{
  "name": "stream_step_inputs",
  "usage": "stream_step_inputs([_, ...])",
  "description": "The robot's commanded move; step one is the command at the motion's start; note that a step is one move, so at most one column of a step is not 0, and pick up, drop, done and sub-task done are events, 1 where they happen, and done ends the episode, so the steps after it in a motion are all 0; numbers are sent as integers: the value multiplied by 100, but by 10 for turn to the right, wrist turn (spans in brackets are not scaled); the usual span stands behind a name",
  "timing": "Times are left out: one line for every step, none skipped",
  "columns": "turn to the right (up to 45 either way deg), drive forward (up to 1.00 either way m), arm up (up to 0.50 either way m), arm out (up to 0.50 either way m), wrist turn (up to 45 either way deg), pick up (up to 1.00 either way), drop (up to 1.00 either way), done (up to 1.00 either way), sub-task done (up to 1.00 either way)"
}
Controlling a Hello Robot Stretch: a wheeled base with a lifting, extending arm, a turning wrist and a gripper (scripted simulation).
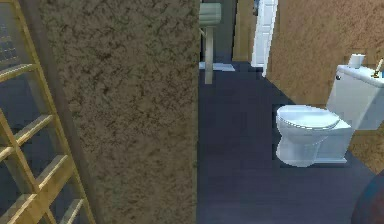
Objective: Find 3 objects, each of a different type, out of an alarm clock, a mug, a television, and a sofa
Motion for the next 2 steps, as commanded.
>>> stream_step_inputs([0, 45, 0, 0, 0, 0, 0, 0, 0])
stream_step_inputs([390, 0, 0, 0, 0, 0, 0, 0, 0])
